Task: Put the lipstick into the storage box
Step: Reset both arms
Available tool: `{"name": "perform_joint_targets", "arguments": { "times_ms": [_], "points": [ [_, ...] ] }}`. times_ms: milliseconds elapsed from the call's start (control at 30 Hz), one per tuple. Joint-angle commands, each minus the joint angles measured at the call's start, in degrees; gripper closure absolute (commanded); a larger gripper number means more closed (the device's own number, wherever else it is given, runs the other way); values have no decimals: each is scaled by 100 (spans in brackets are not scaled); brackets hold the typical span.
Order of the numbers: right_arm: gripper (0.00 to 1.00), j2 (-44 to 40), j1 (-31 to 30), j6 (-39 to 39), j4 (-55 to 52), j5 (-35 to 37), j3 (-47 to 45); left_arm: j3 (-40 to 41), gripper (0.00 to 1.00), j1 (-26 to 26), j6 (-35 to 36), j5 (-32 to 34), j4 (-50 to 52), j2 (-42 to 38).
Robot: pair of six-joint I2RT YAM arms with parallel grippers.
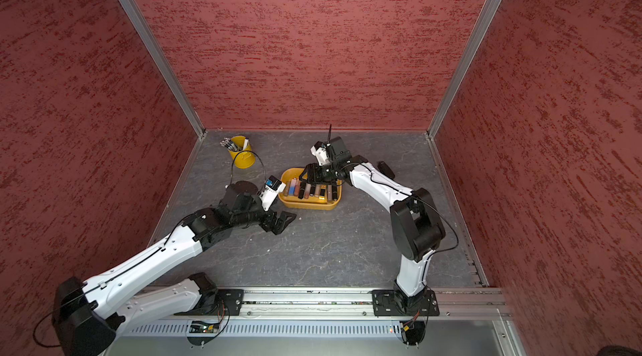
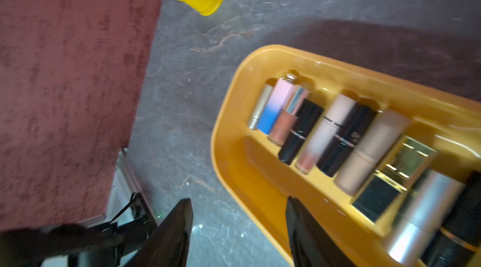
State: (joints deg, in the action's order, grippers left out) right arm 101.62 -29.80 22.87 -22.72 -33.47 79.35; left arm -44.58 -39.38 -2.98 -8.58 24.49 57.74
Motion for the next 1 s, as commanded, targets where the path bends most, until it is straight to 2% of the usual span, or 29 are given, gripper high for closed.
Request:
{"name": "perform_joint_targets", "arguments": {
  "times_ms": [0, 167, 233, 300, 333, 567, 733, 967],
  "points": [
    [36, -438, 17, -453, 463, -590, -351, 122, 0, 104, -282, 66, -447, -137],
    [28, -1024, 18, -869, 724, -570, -1012, 240, 0, 267, -597, 131, -665, -329],
    [20, -1198, 11, -1028, 839, -634, -1220, 331, 0, 347, -715, 137, -797, -461],
    [4, -1381, 11, -1175, 999, -683, -1445, 440, 0, 434, -841, 135, -941, -605],
    [1, -1496, 23, -1228, 1141, -689, -1587, 503, 0, 489, -905, 130, -1008, -696],
    [2, -2592, 13, -1988, 2585, -279, -2841, 737, 0, 823, -1142, 226, -1084, -1092],
    [2, -3247, 15, -2372, 3131, 429, -3451, 999, 0, 853, -1534, 1373, -1106, -1352],
    [2, -4032, 92, -2495, 3460, 2029, -4136, 1717, 0, 1021, -999, 2460, -1668, -2244]
  ]
}}
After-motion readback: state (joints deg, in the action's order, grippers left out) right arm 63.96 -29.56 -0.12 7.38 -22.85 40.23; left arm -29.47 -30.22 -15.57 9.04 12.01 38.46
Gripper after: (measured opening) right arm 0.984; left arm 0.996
